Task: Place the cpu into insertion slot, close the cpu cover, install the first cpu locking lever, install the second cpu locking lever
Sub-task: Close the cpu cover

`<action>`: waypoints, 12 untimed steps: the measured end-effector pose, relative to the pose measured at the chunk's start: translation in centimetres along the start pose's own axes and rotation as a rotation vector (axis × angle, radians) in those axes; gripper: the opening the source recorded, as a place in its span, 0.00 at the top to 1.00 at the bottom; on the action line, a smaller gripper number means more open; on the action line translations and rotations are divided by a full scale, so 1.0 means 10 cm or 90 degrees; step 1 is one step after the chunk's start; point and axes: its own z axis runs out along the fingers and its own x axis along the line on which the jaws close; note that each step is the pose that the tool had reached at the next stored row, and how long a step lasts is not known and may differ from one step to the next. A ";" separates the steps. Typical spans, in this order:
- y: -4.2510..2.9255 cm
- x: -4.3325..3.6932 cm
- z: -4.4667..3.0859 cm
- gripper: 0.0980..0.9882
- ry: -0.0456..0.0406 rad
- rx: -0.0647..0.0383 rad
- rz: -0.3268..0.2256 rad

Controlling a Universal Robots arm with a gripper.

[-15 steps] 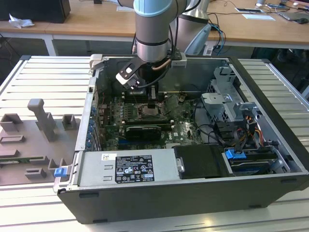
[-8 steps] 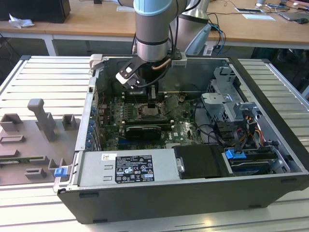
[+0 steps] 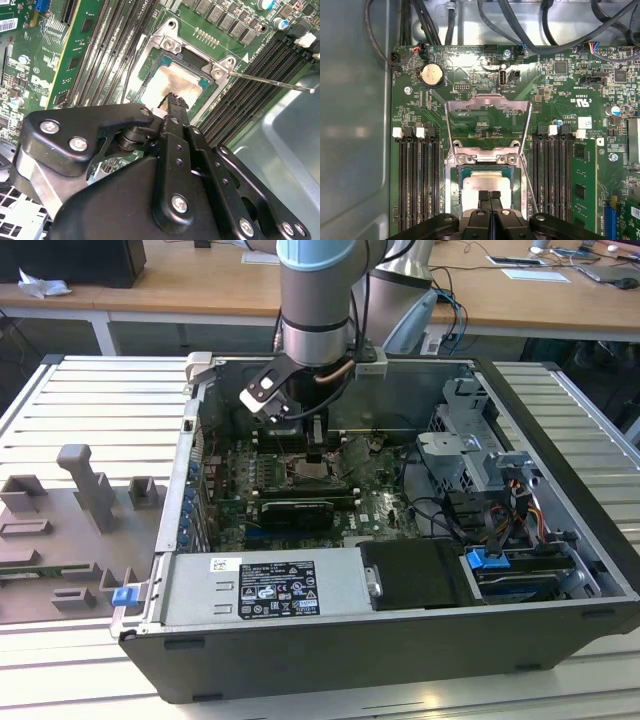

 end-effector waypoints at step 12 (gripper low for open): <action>0.026 0.000 -0.072 0.99 -0.0001 0.002 0.002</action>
